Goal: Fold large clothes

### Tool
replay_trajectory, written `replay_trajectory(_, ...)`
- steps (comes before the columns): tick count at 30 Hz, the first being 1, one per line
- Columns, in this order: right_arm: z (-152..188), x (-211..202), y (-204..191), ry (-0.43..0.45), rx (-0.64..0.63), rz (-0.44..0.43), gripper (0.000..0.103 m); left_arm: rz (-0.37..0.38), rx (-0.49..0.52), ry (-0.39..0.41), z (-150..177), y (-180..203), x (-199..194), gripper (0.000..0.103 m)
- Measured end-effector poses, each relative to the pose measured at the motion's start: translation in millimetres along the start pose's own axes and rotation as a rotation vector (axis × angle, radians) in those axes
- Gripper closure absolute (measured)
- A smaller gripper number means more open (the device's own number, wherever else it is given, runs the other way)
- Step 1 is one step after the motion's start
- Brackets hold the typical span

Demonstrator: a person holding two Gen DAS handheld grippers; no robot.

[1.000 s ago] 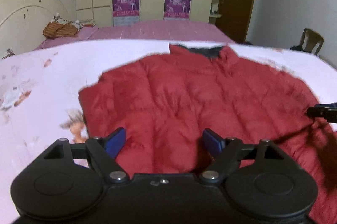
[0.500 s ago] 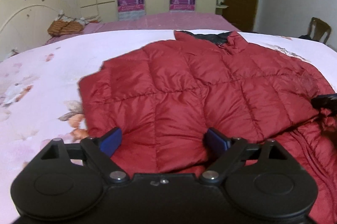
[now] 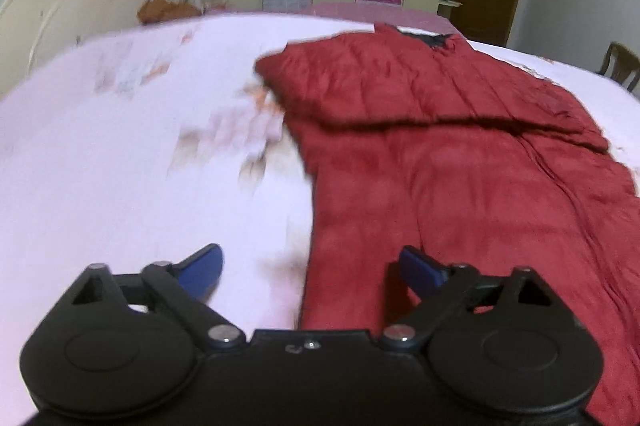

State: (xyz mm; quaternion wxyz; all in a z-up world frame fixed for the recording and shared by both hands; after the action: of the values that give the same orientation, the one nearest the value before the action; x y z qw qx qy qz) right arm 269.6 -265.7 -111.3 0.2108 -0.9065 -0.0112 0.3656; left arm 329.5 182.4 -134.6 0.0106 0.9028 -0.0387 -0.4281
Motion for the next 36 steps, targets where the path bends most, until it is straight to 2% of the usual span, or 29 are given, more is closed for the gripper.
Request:
replay_trajectory(2,17.7,-21.3,18.3,-0.029,0.052,-0.023,0.030,0.037,-0.059,-0.017,16.9,-7.3,-12.5,0.024)
replay_trajectory(5,42.8,-48.9,37.3,-0.046,0.113,-0.051,0.034,0.074,-0.134,-0.015,37.8,-13.7,-30.9,0.026)
replay_trajectory(10,80.1,-71.5,53.4,-0.109,0.184,-0.099,0.041,0.145,-0.239,-0.012,70.8,-17.5,-59.2,0.028)
replay_trajectory(16,112.8,-99.1,59.9,-0.128,0.237,-0.174,0.042,0.292,-0.447,0.017,103.7,-25.5,-82.5,0.033)
replay_trajectory(19,121.7,-105.9,60.1,-0.137,0.295,-0.234,0.042,0.368,-0.567,0.038,114.7,-27.9,-83.1,0.037)
replay_trajectory(21,122.9,-104.2,60.1,-0.133,0.328,-0.254,0.042,0.398,-0.609,0.052,115.0,-27.0,-77.7,0.042)
replay_trajectory(23,120.4,-99.1,61.6,-0.129,0.368,-0.290,0.056,0.420,-0.636,0.061,115.0,-25.3,-70.6,0.044)
replay_trajectory(24,119.8,-92.3,63.8,-0.142,0.402,-0.309,0.066,0.435,-0.650,0.068,113.6,-24.9,-66.4,0.046)
replay_trajectory(25,119.2,-87.0,65.0,-0.147,0.422,-0.316,0.068,0.447,-0.661,0.073,111.8,-24.8,-61.6,0.049)
replay_trajectory(26,118.7,-81.8,66.0,-0.148,0.438,-0.327,0.068,0.444,-0.661,0.070,110.4,-23.8,-58.1,0.054)
replay_trajectory(27,119.1,-78.1,67.2,-0.147,0.453,-0.338,0.073,0.437,-0.651,0.067,108.7,-22.8,-55.7,0.065)
replay_trajectory(28,119.0,-74.9,67.4,-0.154,0.462,-0.340,0.084,0.424,-0.642,0.057,107.5,-21.6,-54.1,0.082)
replay_trajectory(29,119.2,-73.9,67.2,-0.160,0.462,-0.339,0.091,0.414,-0.642,0.044,108.1,-21.4,-54.8,0.095)
replay_trajectory(31,116.6,-83.0,66.0,-0.122,0.458,-0.350,0.095,0.415,-0.629,0.085,107.2,-21.1,-67.2,0.096)
replay_trajectory(33,112.3,-94.4,64.2,-0.083,0.442,-0.368,0.095,0.378,-0.593,0.064,106.6,-18.4,-67.6,0.096)
replay_trajectory(36,110.9,-84.1,60.0,-0.148,0.375,-0.296,0.095,0.359,-0.627,0.026,106.9,-20.8,-58.4,0.096)
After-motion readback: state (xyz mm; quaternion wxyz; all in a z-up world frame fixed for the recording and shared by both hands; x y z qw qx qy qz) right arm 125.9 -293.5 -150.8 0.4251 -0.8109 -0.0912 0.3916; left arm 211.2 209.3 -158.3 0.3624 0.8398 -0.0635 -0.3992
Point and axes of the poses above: each gripper's, at about its wrist camera, not at the fingertips, and x roughly the way its jaws point, y to its right, z to its underside, the point moved 4 cm from there along x, roughly the way its jaws point, and after that the axes turned 3 degrees about -y, right-handed, at the moved point
